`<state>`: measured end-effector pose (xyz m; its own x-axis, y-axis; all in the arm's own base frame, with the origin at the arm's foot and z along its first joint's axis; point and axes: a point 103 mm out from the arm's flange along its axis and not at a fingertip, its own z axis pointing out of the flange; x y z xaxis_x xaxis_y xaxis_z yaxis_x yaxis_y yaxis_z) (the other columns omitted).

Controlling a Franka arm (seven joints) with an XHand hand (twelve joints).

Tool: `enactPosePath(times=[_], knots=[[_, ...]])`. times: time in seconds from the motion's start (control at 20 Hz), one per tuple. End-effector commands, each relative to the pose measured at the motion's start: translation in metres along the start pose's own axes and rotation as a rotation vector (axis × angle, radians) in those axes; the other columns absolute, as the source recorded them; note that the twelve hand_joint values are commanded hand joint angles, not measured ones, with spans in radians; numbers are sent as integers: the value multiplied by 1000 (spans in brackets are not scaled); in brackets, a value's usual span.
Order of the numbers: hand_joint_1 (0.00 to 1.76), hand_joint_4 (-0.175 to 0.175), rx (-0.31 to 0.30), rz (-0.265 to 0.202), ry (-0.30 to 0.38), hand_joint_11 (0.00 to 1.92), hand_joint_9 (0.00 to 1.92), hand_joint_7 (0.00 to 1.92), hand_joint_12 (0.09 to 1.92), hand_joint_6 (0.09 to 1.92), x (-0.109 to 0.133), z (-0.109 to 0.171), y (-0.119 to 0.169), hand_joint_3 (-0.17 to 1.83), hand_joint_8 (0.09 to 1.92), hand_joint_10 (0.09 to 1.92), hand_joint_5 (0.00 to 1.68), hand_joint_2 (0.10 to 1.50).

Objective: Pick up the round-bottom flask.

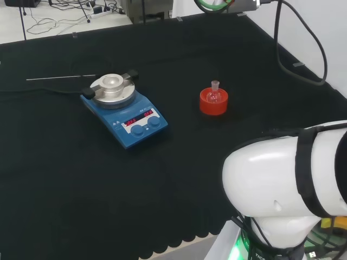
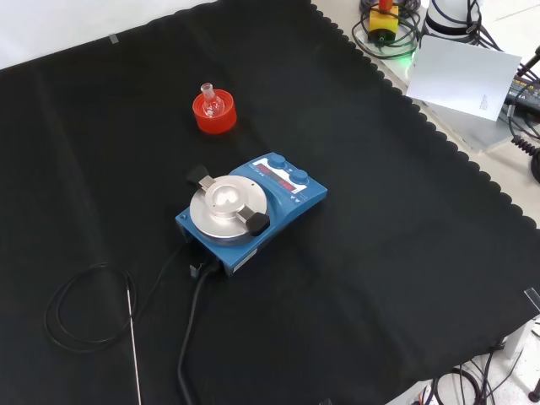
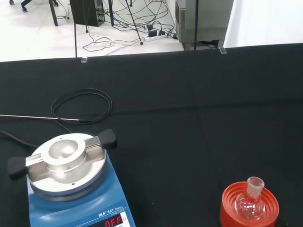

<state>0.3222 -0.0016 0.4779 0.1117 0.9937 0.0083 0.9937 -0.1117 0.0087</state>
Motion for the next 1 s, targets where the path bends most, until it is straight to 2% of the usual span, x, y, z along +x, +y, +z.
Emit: enactPosePath(times=[0.05, 0.45, 0.7, 0.8, 1.0], knots=[[362, -25, 58, 75, 51, 131, 241, 102, 1390, 207, -19, 51, 43, 385, 634, 698, 417, 1126], [382, -28, 106, 120, 114, 140, 249, 107, 1389, 207, -67, 97, 77, 372, 634, 697, 418, 1115], [562, -27, 126, 135, 162, 150, 276, 130, 1386, 181, -99, 134, 101, 346, 639, 693, 410, 999], [588, -26, 138, 148, 206, 151, 285, 136, 1388, 153, -106, 151, 109, 385, 636, 683, 422, 962], [638, -29, 179, 156, 223, 177, 308, 161, 1377, 129, -114, 185, 122, 423, 645, 683, 440, 912]])
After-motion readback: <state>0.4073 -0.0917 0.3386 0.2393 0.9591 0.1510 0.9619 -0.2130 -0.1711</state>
